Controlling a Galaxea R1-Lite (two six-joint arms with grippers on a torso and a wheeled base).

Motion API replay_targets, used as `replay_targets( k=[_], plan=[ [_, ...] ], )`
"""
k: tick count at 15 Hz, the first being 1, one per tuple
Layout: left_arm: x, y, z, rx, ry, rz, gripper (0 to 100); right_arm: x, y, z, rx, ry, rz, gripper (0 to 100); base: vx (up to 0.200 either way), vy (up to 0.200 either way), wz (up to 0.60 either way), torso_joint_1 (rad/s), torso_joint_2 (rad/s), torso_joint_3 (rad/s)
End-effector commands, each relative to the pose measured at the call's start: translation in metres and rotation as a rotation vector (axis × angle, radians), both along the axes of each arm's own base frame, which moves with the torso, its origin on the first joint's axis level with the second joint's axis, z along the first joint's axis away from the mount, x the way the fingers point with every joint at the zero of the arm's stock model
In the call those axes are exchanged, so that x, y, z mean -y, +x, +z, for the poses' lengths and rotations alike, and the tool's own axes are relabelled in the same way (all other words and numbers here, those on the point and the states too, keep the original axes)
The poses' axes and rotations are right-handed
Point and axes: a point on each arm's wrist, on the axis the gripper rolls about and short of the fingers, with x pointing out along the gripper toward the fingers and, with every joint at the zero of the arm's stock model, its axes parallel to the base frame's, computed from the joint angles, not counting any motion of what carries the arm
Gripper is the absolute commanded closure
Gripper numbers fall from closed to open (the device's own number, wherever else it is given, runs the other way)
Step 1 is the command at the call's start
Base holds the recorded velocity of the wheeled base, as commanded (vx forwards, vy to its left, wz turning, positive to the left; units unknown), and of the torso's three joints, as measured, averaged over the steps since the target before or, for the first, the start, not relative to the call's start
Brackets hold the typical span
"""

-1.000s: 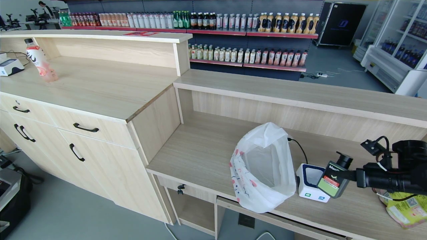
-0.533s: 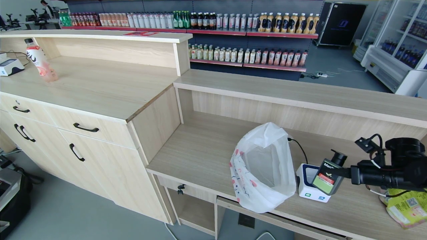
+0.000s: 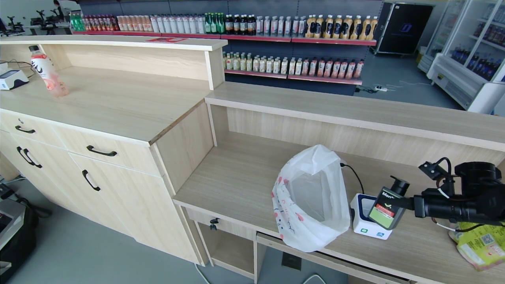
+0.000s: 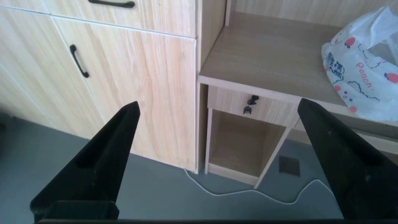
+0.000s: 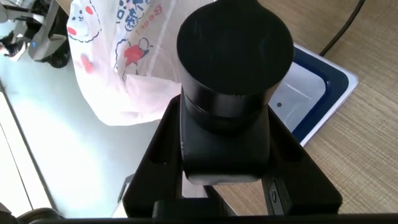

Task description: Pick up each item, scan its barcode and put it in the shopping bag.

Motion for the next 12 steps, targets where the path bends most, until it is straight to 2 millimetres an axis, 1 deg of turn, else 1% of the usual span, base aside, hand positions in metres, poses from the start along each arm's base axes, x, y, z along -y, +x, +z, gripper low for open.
replay_targets(
  k=[1,2,3,4,5,6,7,8,10,12],
  plan=[
    [0.000,0.000,0.000,-0.001,0.000,-0.001,0,-0.014,-0.032,0.053,0.163,-0.082,0.035,100,0.000,0.000,0.00,0.000,0.00,0.000],
    [0.000,0.000,0.000,-0.001,0.000,-0.001,0,-0.022,-0.056,0.070,0.240,-0.143,0.052,100,0.000,0.000,0.00,0.000,0.00,0.000],
    [0.000,0.000,0.000,-0.001,0.000,-0.001,0,-0.024,-0.066,0.076,0.286,-0.199,0.057,100,0.000,0.000,0.00,0.000,0.00,0.000],
    [0.000,0.000,0.000,-0.001,0.000,0.000,0,-0.018,-0.096,0.081,0.367,-0.441,0.013,100,0.000,0.000,0.00,0.000,0.00,0.000],
    [0.000,0.000,0.000,-0.001,0.000,-0.001,0,-0.014,-0.119,0.081,0.398,-0.588,-0.017,100,0.000,0.000,0.00,0.000,0.00,0.000],
    [0.000,0.000,0.000,-0.001,0.000,-0.001,0,0.000,-0.136,0.084,0.446,-0.738,-0.024,100,0.000,0.000,0.00,0.000,0.00,0.000],
    [0.000,0.000,0.000,-0.001,0.000,-0.001,0,0.006,-0.144,0.090,0.495,-0.810,-0.025,100,0.000,0.000,0.00,0.000,0.00,0.000],
    [0.000,0.000,0.000,-0.001,0.000,0.000,0,0.007,-0.146,0.095,0.544,-0.820,-0.012,100,0.000,0.000,0.00,0.000,0.00,0.000],
    [0.000,0.000,0.000,-0.001,0.000,0.000,0,0.007,-0.146,0.104,0.609,-0.840,-0.009,100,0.000,0.000,0.00,0.000,0.00,0.000],
    [0.000,0.000,0.000,-0.001,0.000,-0.001,0,0.010,-0.147,0.104,0.623,-0.878,-0.009,100,0.000,0.000,0.00,0.000,0.00,0.000]
  ],
)
